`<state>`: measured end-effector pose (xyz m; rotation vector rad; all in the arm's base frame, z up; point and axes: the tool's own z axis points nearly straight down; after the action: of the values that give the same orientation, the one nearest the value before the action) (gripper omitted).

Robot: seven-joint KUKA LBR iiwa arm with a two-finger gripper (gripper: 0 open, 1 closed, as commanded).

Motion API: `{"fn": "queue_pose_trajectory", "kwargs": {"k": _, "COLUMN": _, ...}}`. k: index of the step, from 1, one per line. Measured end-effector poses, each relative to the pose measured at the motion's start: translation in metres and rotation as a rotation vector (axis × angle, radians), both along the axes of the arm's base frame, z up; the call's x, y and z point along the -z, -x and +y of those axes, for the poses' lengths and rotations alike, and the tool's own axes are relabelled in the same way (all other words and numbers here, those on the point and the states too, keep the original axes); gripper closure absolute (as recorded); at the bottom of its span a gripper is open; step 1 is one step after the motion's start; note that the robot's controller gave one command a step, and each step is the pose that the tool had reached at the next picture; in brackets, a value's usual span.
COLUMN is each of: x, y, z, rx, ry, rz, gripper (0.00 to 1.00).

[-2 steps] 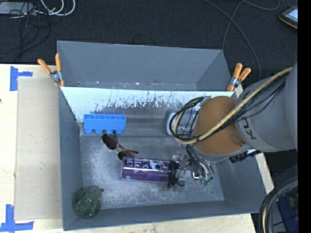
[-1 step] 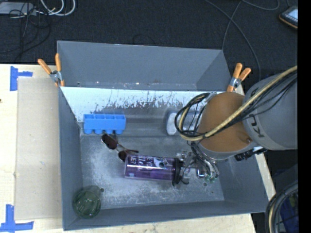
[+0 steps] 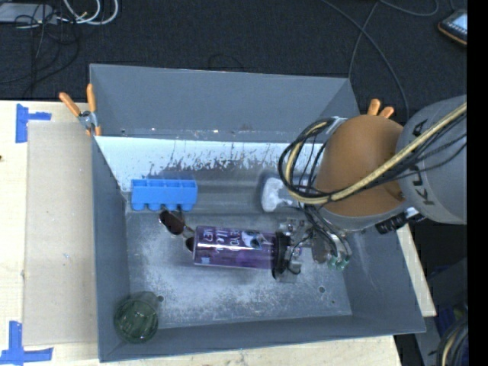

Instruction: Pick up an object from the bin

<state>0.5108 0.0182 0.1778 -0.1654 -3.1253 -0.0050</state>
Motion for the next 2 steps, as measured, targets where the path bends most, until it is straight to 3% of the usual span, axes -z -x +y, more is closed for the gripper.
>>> {"fn": "queue_pose_trajectory", "kwargs": {"k": 1, "x": 0.017, "y": -0.003, "z": -0.003, "rx": -0.013, "ry": 0.001, "rz": -0.007, "gripper": 1.00}}
{"fn": "queue_pose_trajectory", "kwargs": {"k": 2, "x": 0.037, "y": -0.002, "z": -0.012, "rx": -0.071, "ry": 0.000, "rz": 0.007, "gripper": 1.00}}
